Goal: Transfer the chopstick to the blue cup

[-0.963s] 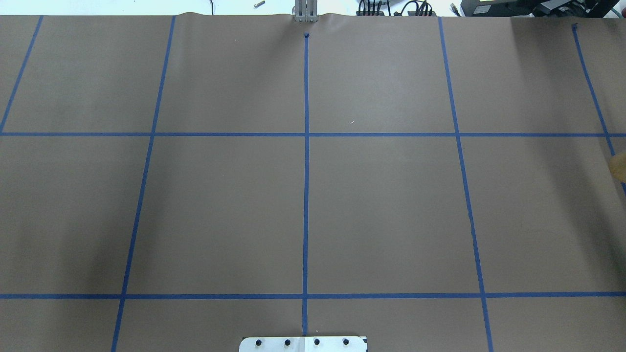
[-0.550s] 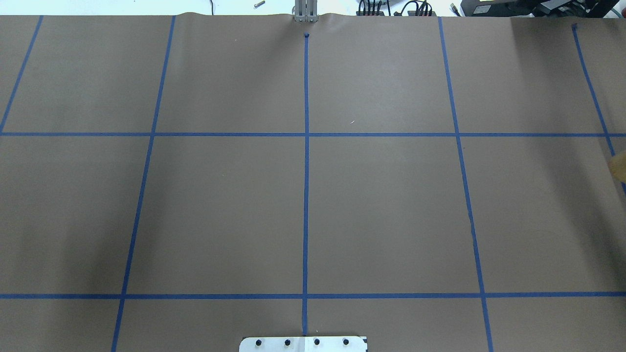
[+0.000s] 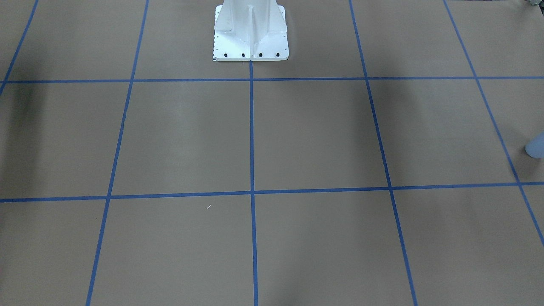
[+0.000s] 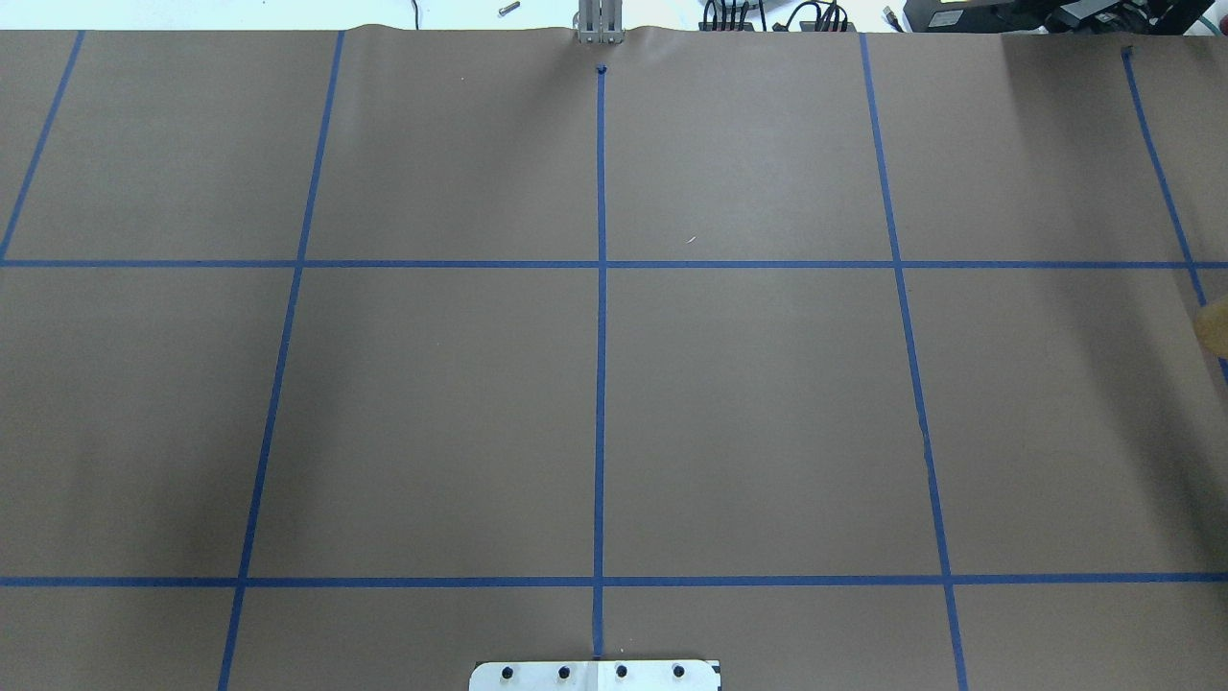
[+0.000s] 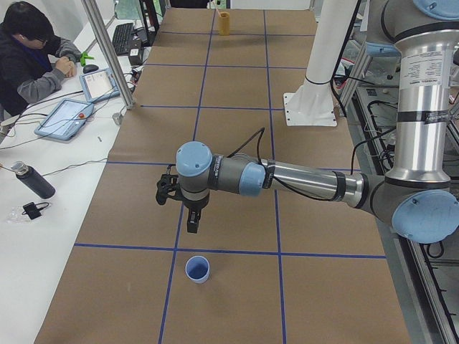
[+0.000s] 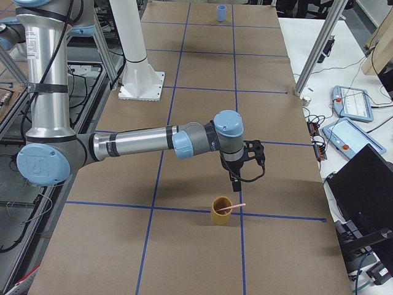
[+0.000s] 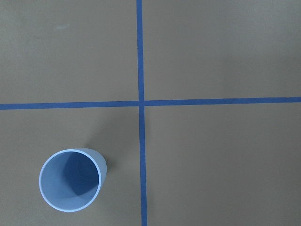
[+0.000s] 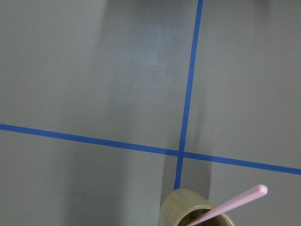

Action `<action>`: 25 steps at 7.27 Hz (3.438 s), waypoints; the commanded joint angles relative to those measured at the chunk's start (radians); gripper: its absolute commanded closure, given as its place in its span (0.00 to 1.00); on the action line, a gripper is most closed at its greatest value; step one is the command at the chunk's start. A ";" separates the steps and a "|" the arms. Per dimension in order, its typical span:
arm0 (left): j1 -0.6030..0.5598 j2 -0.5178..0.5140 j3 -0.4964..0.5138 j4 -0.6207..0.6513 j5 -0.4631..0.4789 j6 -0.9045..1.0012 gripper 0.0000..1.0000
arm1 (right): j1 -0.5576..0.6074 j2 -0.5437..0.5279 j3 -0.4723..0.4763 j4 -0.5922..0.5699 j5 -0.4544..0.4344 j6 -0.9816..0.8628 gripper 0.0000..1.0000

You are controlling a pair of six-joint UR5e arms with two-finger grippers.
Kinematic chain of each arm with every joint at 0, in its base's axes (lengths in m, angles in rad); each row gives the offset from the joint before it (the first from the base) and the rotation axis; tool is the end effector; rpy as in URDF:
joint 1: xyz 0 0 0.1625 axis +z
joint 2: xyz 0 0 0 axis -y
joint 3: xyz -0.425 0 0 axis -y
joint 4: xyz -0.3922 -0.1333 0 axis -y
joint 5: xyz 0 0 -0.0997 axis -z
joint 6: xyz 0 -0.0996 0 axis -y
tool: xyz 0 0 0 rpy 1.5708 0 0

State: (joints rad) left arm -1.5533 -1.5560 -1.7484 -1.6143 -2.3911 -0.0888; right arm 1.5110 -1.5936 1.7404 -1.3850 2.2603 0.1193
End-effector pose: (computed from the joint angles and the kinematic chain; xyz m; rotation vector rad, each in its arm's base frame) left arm -0.0518 -0.4932 0.5699 0.1509 0.8263 0.0175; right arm 0.0401 -0.5009 0.5701 0.2568 -0.7085 -0.0580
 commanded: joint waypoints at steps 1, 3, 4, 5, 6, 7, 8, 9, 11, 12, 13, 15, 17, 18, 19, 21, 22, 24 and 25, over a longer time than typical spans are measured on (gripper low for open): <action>0.001 -0.055 0.064 -0.042 0.001 -0.002 0.02 | 0.000 -0.041 -0.016 0.102 -0.002 -0.004 0.00; -0.001 -0.061 0.055 -0.047 0.003 0.009 0.02 | 0.000 -0.098 -0.013 0.312 0.025 0.031 0.00; -0.001 -0.053 0.031 -0.052 0.004 -0.006 0.02 | -0.015 -0.086 0.007 0.304 0.100 0.172 0.00; -0.001 -0.052 0.049 -0.050 0.006 0.007 0.02 | -0.082 -0.092 0.065 0.299 0.091 0.309 0.00; -0.002 -0.046 0.056 -0.052 0.013 0.042 0.02 | -0.134 -0.092 0.083 0.296 0.070 0.356 0.00; -0.010 -0.042 0.082 -0.049 0.026 0.161 0.02 | -0.188 -0.086 0.134 0.194 0.005 0.365 0.00; -0.020 -0.026 0.119 -0.052 0.027 0.228 0.01 | -0.225 -0.051 0.210 0.017 -0.074 0.365 0.00; -0.022 -0.013 0.171 -0.058 0.046 0.254 0.01 | -0.259 -0.030 0.237 -0.061 -0.128 0.365 0.00; -0.021 0.014 0.379 -0.349 0.098 0.256 0.02 | -0.278 -0.026 0.235 -0.063 -0.139 0.367 0.00; -0.019 0.010 0.488 -0.469 0.099 0.254 0.02 | -0.281 -0.026 0.234 -0.063 -0.137 0.368 0.00; -0.018 -0.002 0.525 -0.483 0.099 0.254 0.03 | -0.281 -0.026 0.234 -0.062 -0.137 0.368 0.00; -0.016 -0.025 0.556 -0.480 0.099 0.247 0.03 | -0.282 -0.026 0.231 -0.062 -0.142 0.368 0.00; -0.014 -0.064 0.595 -0.475 0.099 0.235 0.07 | -0.284 -0.025 0.231 -0.062 -0.142 0.368 0.00; -0.014 -0.082 0.621 -0.478 0.099 0.235 0.07 | -0.287 -0.025 0.229 -0.062 -0.142 0.368 0.00; -0.014 -0.085 0.629 -0.481 0.099 0.235 0.09 | -0.287 -0.025 0.228 -0.060 -0.142 0.368 0.00; -0.013 -0.081 0.626 -0.481 0.096 0.233 0.32 | -0.288 -0.019 0.228 -0.062 -0.142 0.368 0.00; -0.013 -0.076 0.622 -0.481 0.089 0.227 0.42 | -0.288 -0.019 0.226 -0.062 -0.142 0.368 0.00; -0.010 -0.072 0.622 -0.481 0.026 0.228 0.44 | -0.290 -0.019 0.226 -0.062 -0.142 0.368 0.00; -0.010 -0.072 0.622 -0.480 -0.002 0.228 0.44 | -0.290 -0.019 0.225 -0.062 -0.142 0.368 0.00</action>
State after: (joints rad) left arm -1.5639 -1.6290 -1.1258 -2.0951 -2.3561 0.1397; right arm 1.2216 -1.6123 1.9666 -1.4465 2.1184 0.4878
